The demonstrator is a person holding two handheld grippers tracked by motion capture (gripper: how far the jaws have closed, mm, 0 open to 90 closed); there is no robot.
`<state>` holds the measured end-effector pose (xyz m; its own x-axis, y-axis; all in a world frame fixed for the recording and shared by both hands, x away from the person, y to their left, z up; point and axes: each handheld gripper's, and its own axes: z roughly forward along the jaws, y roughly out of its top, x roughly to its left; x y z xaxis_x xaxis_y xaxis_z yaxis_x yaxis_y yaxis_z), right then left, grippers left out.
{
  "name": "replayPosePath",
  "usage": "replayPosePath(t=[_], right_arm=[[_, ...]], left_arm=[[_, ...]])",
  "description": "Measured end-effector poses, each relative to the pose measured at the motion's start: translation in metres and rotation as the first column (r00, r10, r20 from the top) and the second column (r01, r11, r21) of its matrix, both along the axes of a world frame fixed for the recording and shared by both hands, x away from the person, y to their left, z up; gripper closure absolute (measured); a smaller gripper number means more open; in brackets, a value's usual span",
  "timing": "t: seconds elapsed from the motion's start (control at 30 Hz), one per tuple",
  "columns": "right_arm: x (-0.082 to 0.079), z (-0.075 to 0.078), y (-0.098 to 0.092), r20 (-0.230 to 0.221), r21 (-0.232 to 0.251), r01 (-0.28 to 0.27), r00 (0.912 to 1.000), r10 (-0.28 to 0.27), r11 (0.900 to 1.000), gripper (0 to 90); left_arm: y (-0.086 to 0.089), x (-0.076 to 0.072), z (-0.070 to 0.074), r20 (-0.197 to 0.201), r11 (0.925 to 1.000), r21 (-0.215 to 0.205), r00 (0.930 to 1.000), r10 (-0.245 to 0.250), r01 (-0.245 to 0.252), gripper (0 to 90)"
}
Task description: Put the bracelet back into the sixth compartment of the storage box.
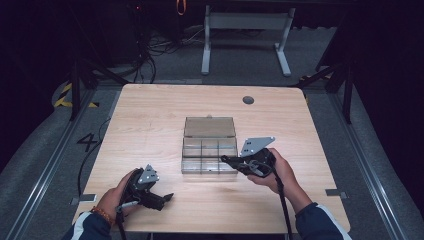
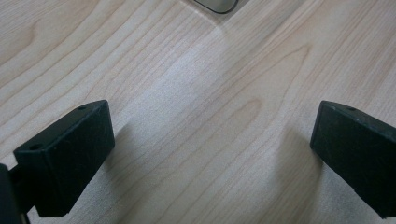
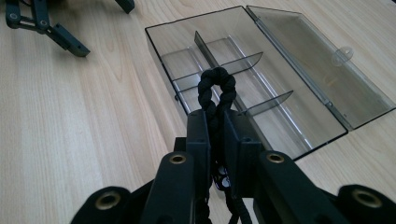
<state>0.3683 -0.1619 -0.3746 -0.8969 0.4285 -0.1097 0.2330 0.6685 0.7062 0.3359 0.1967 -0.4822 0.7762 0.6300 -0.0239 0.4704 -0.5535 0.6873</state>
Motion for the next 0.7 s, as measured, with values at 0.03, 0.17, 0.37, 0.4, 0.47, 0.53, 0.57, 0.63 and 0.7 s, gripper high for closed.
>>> replayPosePath(t=[0.03, 0.17, 0.37, 0.4, 0.47, 0.53, 0.57, 0.63, 0.7], right_arm=[[0.002, 0.001, 0.002, -0.002, 0.000, -0.004, 1.0000, 0.004, 1.000, 81.7], [0.008, 0.000, 0.010, -0.004, -0.024, -0.014, 0.9999, 0.014, 1.000, 81.7], [0.020, -0.010, 0.019, -0.023, -0.041, -0.013, 0.9997, 0.012, 0.999, 81.7], [0.022, -0.012, 0.020, -0.025, -0.045, -0.010, 0.9996, 0.008, 0.999, 81.7], [0.026, -0.015, 0.020, -0.032, -0.049, 0.000, 0.9995, -0.001, 0.999, 81.7], [0.029, -0.017, 0.020, -0.037, -0.048, 0.007, 0.9993, -0.009, 0.999, 81.7], [0.031, -0.019, 0.019, -0.044, -0.046, 0.014, 0.9989, -0.016, 0.999, 81.6], [0.038, -0.026, 0.018, -0.059, -0.057, 0.029, 0.9977, -0.032, 0.998, 81.6], [0.041, -0.029, 0.019, -0.070, -0.057, 0.033, 0.9968, -0.037, 0.998, 81.6]], left_arm=[[0.000, 0.000, 0.000, 0.000, 1.0000, 0.000, 1.0000, 0.000, 0.000, 0.1], [0.001, -0.001, 0.000, 0.004, 1.0000, -0.001, 1.0000, 0.003, -0.003, 0.2], [0.004, -0.004, 0.000, -0.001, 0.9998, 0.001, 0.9998, 0.018, -0.018, 0.2], [0.005, -0.004, 0.000, 0.001, 0.9998, 0.000, 0.9998, 0.020, -0.020, 0.2], [0.006, -0.006, 0.000, -0.001, 0.9996, -0.003, 0.9996, 0.027, -0.027, 0.2], [0.007, -0.006, 0.000, -0.002, 0.9996, -0.002, 0.9996, 0.029, -0.029, 0.2], [0.007, -0.007, -0.001, -0.001, 0.9995, -0.003, 0.9995, 0.032, -0.032, 0.2], [0.009, -0.008, 0.000, -0.003, 0.9994, 0.000, 0.9994, 0.034, -0.034, 0.1], [0.010, -0.008, 0.000, 0.001, 0.9994, 0.002, 0.9994, 0.035, -0.035, 0.2]])
